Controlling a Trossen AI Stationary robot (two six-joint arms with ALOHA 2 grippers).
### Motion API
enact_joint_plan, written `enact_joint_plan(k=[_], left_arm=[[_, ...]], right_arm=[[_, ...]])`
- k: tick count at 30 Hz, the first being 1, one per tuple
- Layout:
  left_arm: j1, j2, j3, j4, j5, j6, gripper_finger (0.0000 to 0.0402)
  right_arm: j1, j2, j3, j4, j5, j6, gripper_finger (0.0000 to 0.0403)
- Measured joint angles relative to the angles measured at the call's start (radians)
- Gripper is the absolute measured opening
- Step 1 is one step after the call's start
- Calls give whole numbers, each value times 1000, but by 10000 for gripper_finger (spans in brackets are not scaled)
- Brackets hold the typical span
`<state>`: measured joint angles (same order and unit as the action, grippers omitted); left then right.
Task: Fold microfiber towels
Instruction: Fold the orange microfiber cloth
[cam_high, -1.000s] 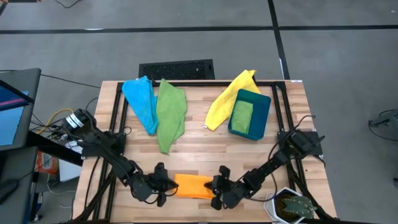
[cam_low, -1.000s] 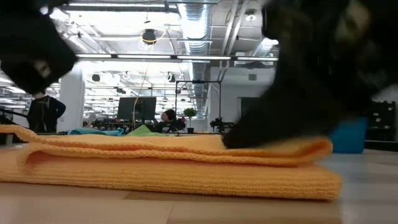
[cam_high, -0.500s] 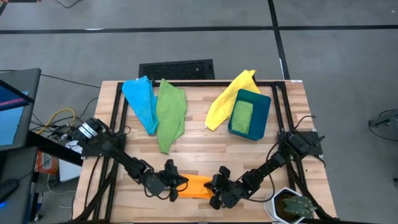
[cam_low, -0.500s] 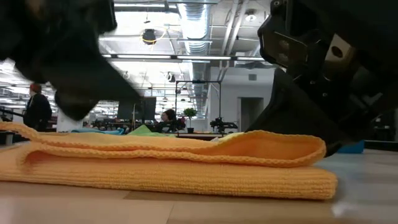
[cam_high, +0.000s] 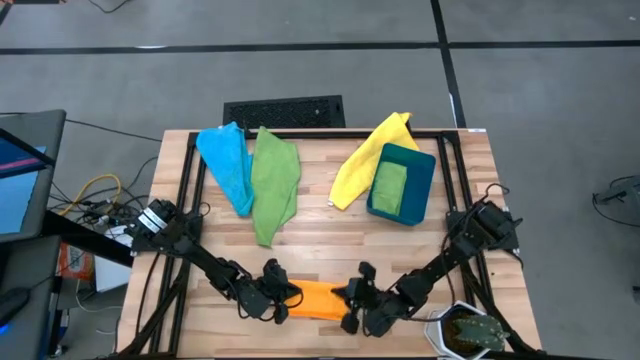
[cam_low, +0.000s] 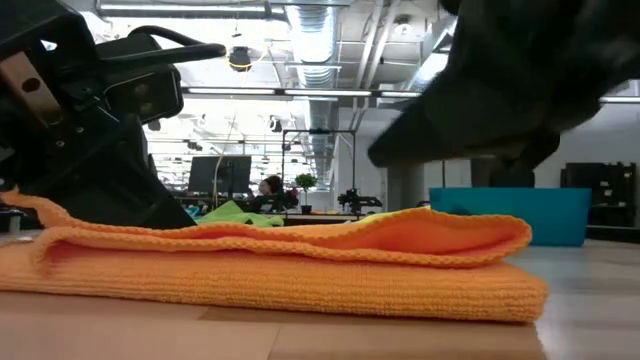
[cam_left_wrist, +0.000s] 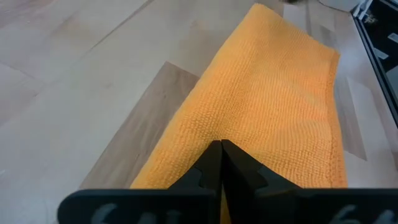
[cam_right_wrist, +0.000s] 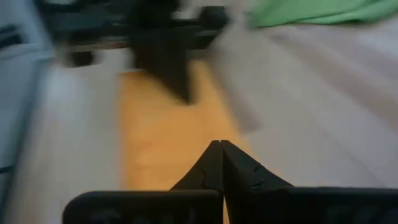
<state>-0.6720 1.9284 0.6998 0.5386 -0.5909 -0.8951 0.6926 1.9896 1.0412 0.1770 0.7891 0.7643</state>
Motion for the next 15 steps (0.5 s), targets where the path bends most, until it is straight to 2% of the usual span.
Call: enact_joint_plan(k=[10,15], left_arm=[[0,-1,0,-5,12,1,0],[9,-41,-4,-22,60,55,0]], right_arm=[[-15,161,6,4,15,201,17],[-17,165,6,-6,30,226,24]])
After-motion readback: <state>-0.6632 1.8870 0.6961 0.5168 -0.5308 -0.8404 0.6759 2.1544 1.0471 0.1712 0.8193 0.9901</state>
